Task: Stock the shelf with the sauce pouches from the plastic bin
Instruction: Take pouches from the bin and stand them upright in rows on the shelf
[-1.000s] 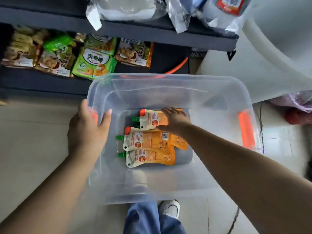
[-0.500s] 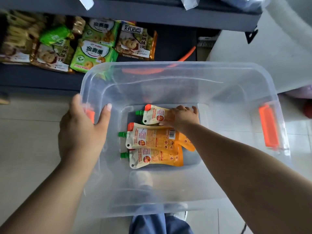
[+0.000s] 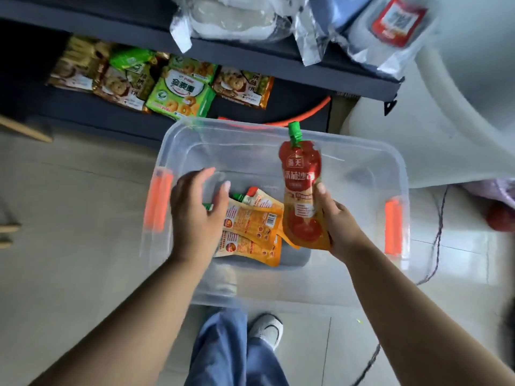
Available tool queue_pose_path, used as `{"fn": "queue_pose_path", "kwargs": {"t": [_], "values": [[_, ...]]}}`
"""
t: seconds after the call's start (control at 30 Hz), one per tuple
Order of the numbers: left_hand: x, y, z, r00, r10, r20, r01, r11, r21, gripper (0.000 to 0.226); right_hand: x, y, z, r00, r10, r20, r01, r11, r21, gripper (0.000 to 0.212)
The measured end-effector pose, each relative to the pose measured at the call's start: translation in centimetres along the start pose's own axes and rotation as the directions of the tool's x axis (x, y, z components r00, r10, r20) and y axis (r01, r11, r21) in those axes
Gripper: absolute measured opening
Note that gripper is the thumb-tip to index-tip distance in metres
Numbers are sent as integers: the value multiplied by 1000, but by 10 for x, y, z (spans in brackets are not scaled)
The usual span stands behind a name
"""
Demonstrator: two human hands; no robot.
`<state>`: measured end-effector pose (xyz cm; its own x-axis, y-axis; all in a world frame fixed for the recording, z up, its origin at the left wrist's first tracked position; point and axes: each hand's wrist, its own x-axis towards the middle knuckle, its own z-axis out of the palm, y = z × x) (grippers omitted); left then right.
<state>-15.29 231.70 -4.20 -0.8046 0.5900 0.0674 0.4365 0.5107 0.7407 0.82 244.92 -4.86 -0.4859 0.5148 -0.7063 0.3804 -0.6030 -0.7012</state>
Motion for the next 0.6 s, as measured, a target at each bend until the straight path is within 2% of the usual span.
{"fn": "queue_pose_path", "kwargs": {"t": [0.03, 0.07, 0.1, 0.13, 0.2, 0.23, 0.27, 0.3, 0.33, 0.47, 0.53, 0.6], "values": [[-6, 5, 12, 996, -58, 71, 61, 997, -48, 42, -9, -1, -2, 1000, 9, 13, -10, 996, 83, 60], [-9, 3, 25, 976, -169, 138, 179, 982, -65, 42, -13, 1, -5, 999, 29, 17, -31, 989, 145, 65], [-10, 0, 39, 927, -320, 194, 336, 940, -54, 43, -18, 1, -8, 999, 42, 23, -46, 981, 189, 69], [-11, -9, 53, 832, -506, 227, 523, 852, -19, 47, -22, 1, -12, 998, 46, 43, -54, 972, 227, 70], [-12, -26, 75, 519, -825, 223, 835, 545, 73, 65, -26, -1, -17, 996, 46, 79, -63, 972, 226, 66], [-13, -36, 84, 371, -902, 222, 917, 394, 67, 73, -26, 0, -21, 996, 46, 73, -59, 980, 189, 60], [-15, -42, 93, 274, -932, 238, 958, 287, 19, 75, -24, 3, -25, 998, 36, 57, -45, 985, 167, 49], [-16, -51, 101, 236, -935, 264, 971, 238, -26, 75, -21, 5, -28, 999, 16, 34, -20, 990, 140, 35], [-15, -59, 109, 241, -932, 272, 970, 239, -39, 76, -20, 7, -30, 1000, -4, 2, 3, 991, 132, 27], [-1, -86, 143, 275, -892, 359, 940, 328, 92, 95, -9, 23, -41, 996, -40, -83, 48, 994, 96, 38], [7, -102, 163, 291, -856, 426, 908, 388, 159, 107, -7, 30, -46, 995, -45, -89, 53, 994, 97, 35], [11, -138, 191, 303, -889, 343, 871, 405, 280, 136, -6, 36, -50, 995, -53, -90, 62, 993, 104, 32]]}}
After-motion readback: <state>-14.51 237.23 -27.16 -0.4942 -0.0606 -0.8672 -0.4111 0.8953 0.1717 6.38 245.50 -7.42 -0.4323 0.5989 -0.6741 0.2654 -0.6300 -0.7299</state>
